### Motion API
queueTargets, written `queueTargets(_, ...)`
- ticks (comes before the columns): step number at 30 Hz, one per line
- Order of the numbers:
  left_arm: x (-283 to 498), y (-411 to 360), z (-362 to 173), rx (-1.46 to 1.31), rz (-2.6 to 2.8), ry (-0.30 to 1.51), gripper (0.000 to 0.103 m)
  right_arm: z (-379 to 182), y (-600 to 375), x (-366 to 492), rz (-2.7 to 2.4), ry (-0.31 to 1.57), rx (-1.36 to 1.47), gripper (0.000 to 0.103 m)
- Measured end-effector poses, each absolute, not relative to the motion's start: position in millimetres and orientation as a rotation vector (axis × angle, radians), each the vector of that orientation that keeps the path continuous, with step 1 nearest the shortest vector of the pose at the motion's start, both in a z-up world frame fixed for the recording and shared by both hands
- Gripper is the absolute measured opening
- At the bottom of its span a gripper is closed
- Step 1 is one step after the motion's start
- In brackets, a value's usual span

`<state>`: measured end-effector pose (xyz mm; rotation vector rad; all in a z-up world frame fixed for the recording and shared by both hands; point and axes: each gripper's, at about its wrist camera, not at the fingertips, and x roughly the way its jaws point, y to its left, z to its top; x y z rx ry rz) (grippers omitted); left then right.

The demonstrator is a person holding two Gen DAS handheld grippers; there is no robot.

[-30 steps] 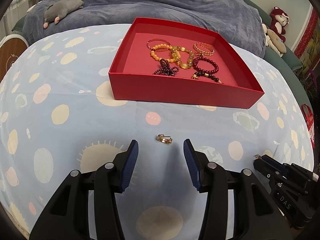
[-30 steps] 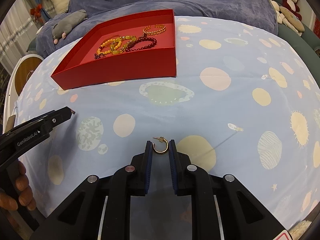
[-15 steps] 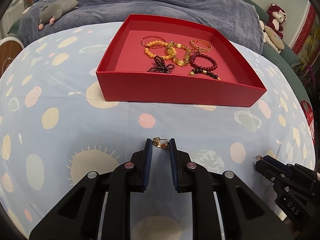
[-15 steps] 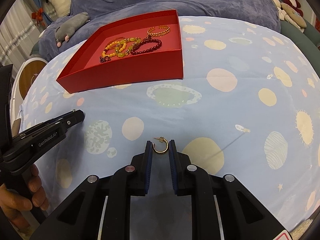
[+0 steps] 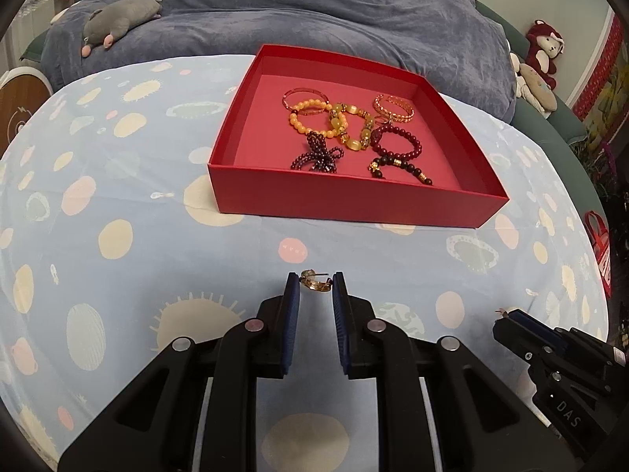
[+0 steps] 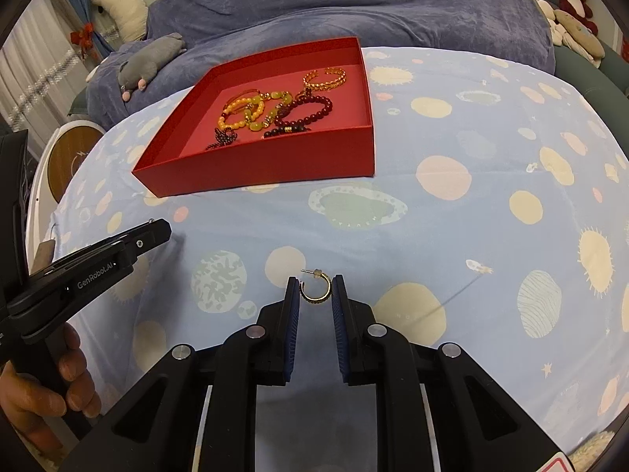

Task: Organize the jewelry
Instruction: 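Carry both earrings into the red box and open both tools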

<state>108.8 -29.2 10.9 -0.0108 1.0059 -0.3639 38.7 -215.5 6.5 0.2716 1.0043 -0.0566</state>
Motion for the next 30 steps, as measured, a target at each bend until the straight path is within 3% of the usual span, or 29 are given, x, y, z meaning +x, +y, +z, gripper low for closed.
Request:
queueTargets(17,164,-45,102,-0.027,-0.427,0.848,0.017,84,-220,111,0.011,0.841,0.241,0.016)
queueTargets(30,240,-82,61,0.038,-0.399,0.905,0.017,55,-221,201,0.006,0.874,0.215,0.016)
